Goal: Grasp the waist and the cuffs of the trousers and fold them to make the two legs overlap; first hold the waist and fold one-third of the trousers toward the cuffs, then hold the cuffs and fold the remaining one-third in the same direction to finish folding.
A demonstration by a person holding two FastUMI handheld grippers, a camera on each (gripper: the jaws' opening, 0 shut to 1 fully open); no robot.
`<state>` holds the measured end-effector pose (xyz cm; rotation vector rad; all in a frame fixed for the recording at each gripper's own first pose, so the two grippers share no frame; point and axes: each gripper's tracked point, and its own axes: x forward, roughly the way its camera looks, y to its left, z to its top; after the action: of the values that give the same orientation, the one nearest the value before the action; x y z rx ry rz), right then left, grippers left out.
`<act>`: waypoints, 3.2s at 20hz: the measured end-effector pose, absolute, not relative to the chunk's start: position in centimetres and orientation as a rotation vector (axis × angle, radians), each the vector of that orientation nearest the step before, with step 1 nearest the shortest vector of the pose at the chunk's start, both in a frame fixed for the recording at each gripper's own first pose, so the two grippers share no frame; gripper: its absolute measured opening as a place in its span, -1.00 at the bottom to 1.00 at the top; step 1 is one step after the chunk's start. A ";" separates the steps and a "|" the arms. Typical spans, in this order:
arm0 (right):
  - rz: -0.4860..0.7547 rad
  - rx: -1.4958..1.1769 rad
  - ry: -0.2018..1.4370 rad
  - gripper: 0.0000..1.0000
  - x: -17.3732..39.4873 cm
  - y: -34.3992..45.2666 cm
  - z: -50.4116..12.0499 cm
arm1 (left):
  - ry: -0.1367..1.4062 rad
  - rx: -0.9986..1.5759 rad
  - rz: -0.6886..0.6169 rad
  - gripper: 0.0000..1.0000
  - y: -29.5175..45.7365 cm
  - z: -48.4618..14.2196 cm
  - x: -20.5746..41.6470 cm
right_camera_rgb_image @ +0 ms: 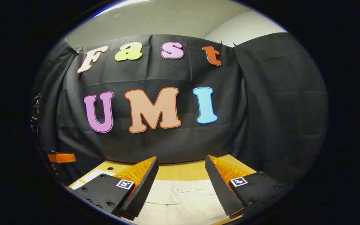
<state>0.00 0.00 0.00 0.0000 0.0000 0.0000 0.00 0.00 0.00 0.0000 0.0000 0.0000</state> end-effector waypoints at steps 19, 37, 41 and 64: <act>0.099 -0.057 0.068 0.83 1.7 1.4 -2.1 | 0.089 0.047 0.135 0.89 4.2 -4.1 -2.6; 0.060 -0.146 0.197 0.90 -2.4 4.2 -9.4 | 0.758 0.423 -0.200 0.89 12.7 -23.6 -10.0; 0.022 -0.160 0.225 0.92 -3.7 3.6 -10.8 | 0.871 0.470 -0.270 0.89 13.6 -26.8 -12.5; -0.080 -0.172 0.295 0.93 -5.7 0.1 -13.6 | 1.124 0.641 -0.410 0.63 16.7 -33.0 -16.6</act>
<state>-5.74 0.15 -13.62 -0.1721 0.2946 -0.0805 -16.61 16.74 -33.05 0.6414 1.1245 -0.4104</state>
